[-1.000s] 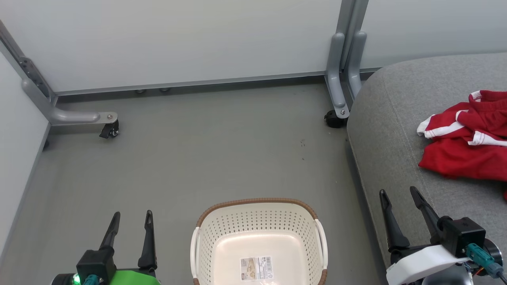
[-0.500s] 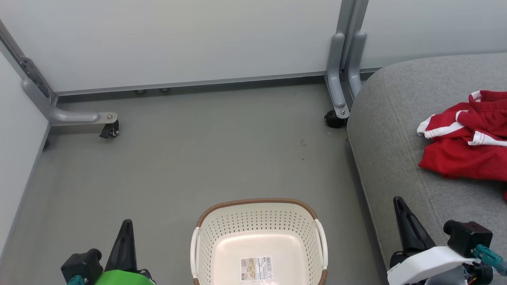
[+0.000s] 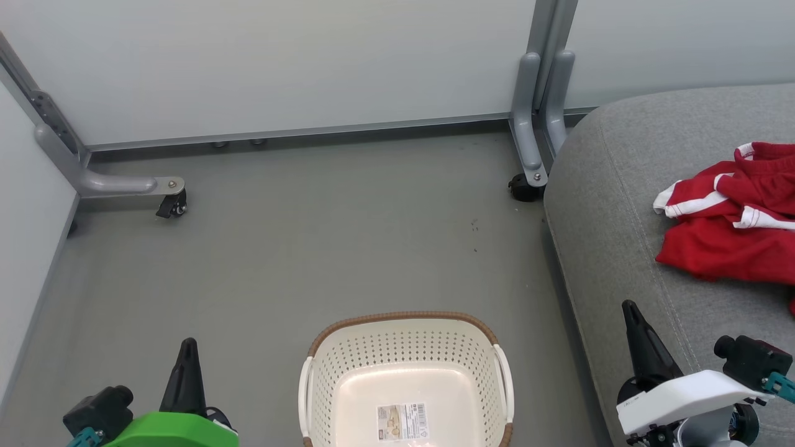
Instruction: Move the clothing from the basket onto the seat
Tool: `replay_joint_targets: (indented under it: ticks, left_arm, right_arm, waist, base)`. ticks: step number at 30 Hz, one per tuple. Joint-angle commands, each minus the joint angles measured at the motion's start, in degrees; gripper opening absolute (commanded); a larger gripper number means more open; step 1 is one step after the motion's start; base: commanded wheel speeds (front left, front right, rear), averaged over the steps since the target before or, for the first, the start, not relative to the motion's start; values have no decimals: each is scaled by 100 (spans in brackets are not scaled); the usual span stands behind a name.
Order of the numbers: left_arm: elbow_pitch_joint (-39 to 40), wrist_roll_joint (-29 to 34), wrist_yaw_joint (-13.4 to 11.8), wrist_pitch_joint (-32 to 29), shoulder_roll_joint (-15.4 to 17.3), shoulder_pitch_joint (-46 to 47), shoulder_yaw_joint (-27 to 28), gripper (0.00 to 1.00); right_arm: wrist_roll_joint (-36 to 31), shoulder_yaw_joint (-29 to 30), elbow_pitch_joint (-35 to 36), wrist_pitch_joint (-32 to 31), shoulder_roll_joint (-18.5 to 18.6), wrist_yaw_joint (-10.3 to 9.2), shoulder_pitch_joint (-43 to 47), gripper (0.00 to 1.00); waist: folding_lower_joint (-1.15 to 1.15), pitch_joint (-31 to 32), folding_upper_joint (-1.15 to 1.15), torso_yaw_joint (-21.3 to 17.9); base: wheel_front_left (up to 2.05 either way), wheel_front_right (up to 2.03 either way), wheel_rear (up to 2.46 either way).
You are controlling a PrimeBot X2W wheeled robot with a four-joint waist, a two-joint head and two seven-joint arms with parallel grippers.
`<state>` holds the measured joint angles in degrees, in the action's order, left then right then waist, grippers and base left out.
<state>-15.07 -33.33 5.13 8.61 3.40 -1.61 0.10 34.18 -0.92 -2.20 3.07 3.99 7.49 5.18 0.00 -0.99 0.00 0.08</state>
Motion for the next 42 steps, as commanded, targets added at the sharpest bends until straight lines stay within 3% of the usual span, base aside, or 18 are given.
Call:
replay_joint_targets:
  ticks: [1,18,42]
  left_arm:
    - [89,-263,42,-58,22,182,58,0]
    - [101,-1694,97,-428,5,352,208,0]
    - [110,-3250,152,-836,-14,536,376,0]
  right_arm:
    - [265,19,20,-31,34,0,-181,0]
    - [1769,92,-274,-175,85,0,-424,0]
    - [3366,213,-602,-369,108,1,-703,0]
  waist:
    - [0,1,0,0]
    - [0,16,0,-2]
    - [0,35,0,-4]
  base:
    - [0,0,0]
    - [0,0,0]
    - [0,0,0]
